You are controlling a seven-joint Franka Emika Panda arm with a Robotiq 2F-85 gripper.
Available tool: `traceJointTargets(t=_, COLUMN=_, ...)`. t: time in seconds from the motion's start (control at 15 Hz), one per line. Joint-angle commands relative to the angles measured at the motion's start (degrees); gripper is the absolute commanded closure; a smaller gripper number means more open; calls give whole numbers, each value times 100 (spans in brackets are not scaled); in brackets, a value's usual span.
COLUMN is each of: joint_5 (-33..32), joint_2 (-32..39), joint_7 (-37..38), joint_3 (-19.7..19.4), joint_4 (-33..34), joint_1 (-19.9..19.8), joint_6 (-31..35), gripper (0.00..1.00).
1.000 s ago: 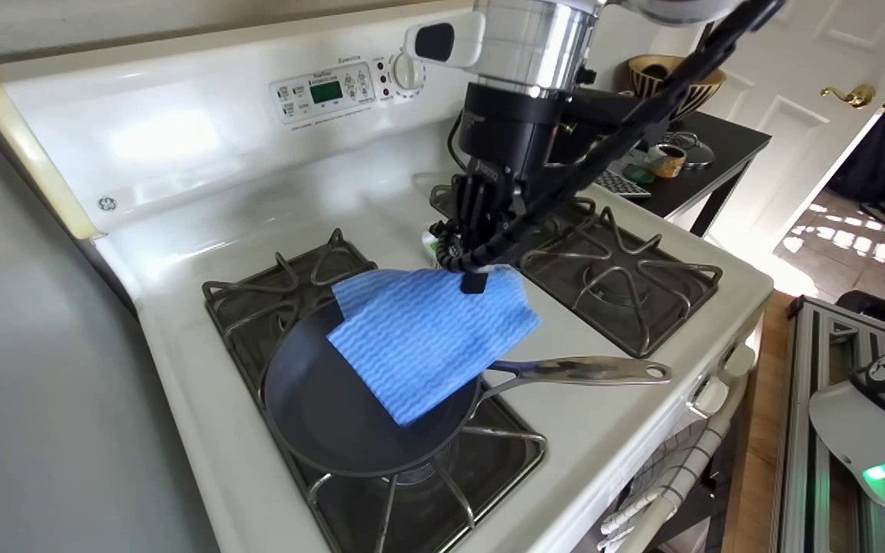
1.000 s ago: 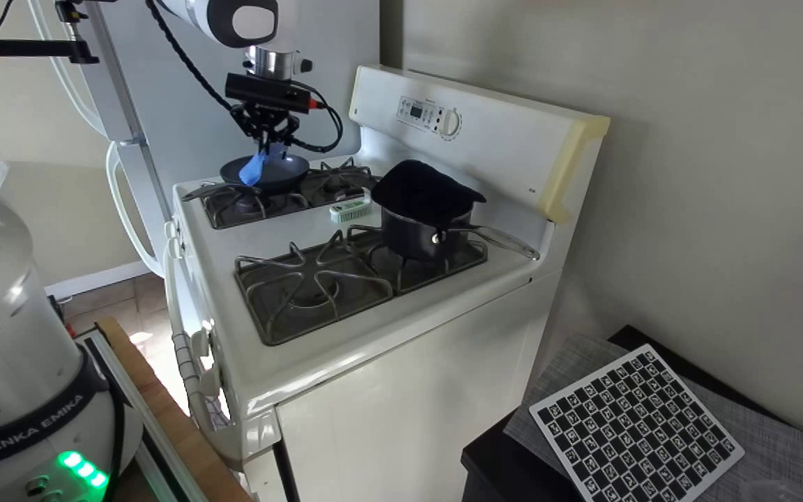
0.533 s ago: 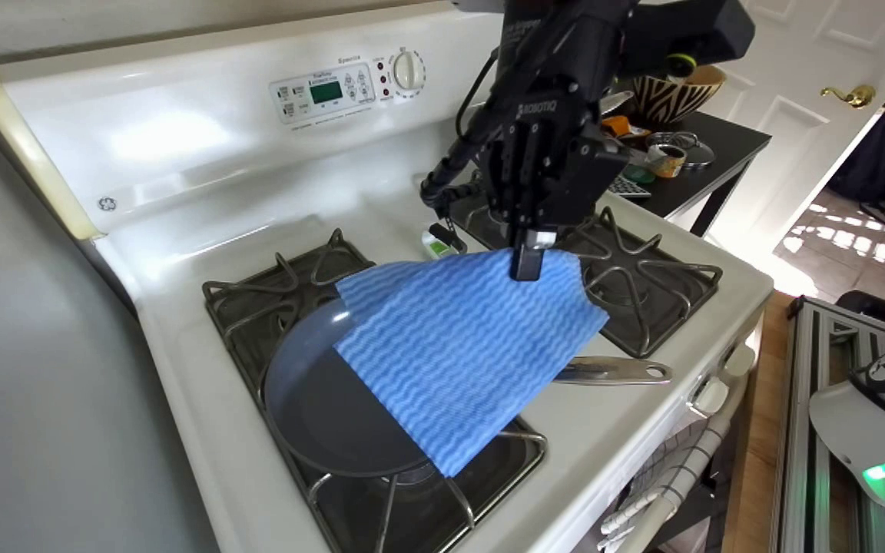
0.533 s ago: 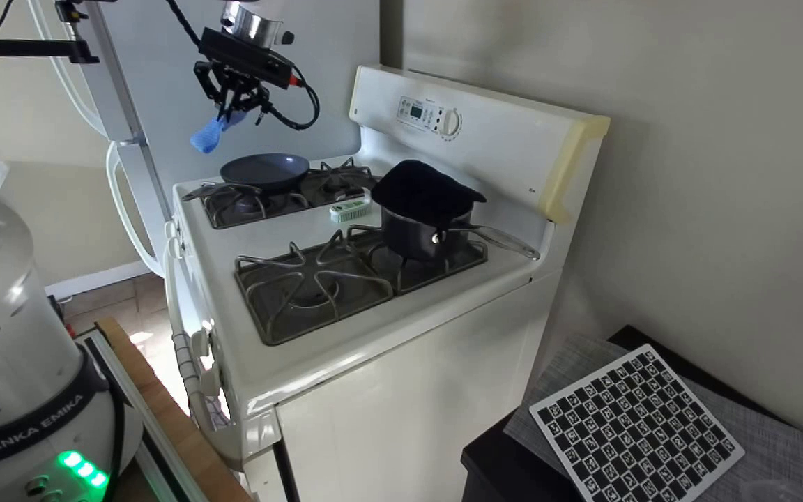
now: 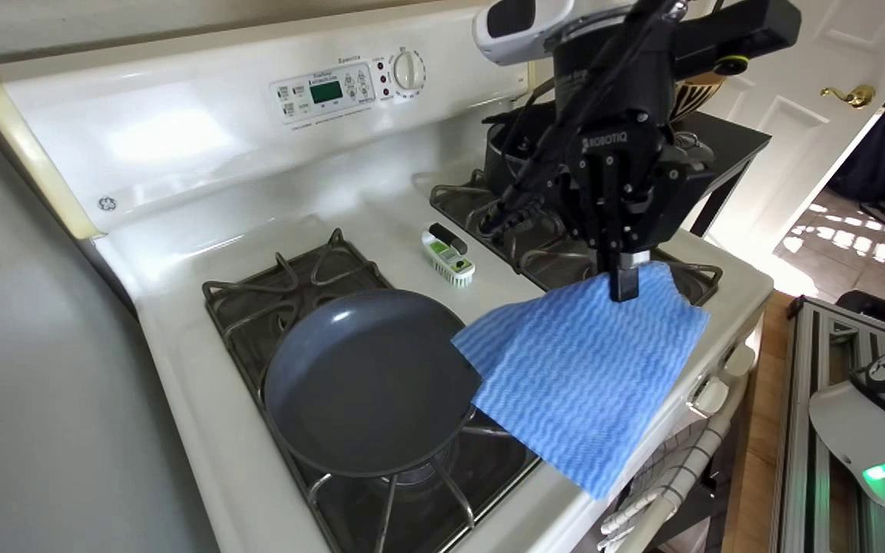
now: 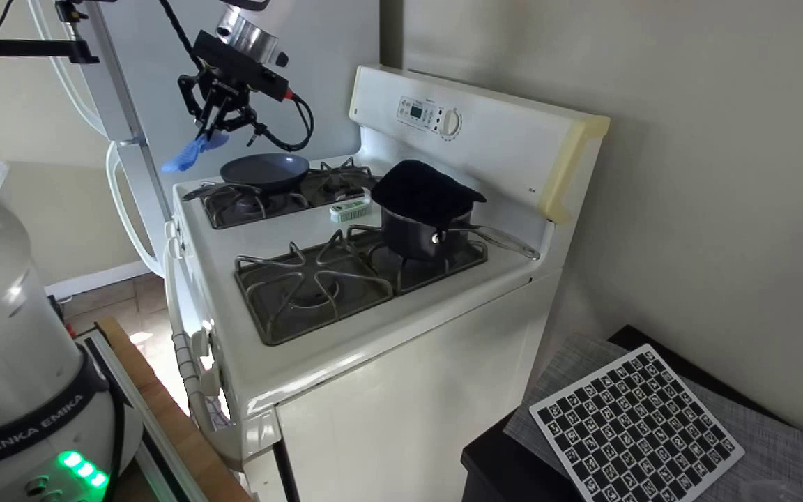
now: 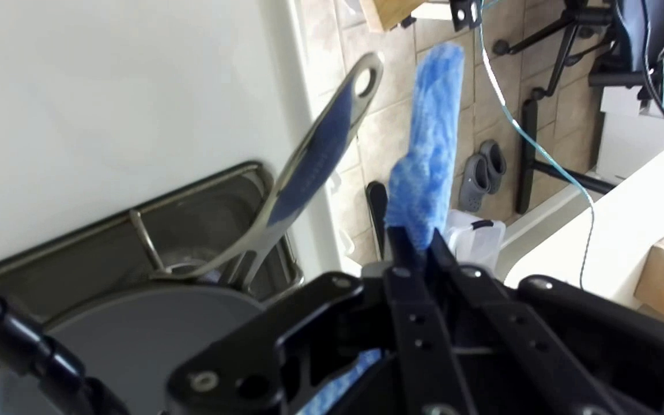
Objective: Move the pan forward, then use the blue towel to wipe the handle of the pan
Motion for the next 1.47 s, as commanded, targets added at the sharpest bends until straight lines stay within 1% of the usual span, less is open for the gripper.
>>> traceJointTargets(t=0.0, joint_5=-535, joint_2=67, joint_7=103, joint_3=37, joint_4=-198, joint_1=-33, joint_6=39, gripper=100)
traceJointTargets(t=0.13, joint_5=-809, joint_2=174, joint_7=137, joint_3=60, joint_4=-249, joint_1=-30, joint_6=245, gripper=100)
traceJointTargets(t=0.27, joint_5=-944, joint_2=381, joint_7=161, joint_3=43, joint_4=-273, joint_1=-47, joint_6=518, gripper=100)
traceJointTargets(t=0.47, joint_5=-875, joint_2=639, joint_7=254, joint_3=25, joint_4=-220, joint_1=-75, joint_6=964, gripper=100)
traceJointTargets(t=0.8, joint_5=-853, joint_2=850, joint_7=347, joint_3=75, joint_4=-229, joint_1=-86, joint_6=1720, gripper=100)
traceJointTargets(t=1.4, joint_5=-782, joint_2=792, joint_7=501, joint_3=137, joint_4=-305, joint_1=-78, joint_6=2995, gripper=100)
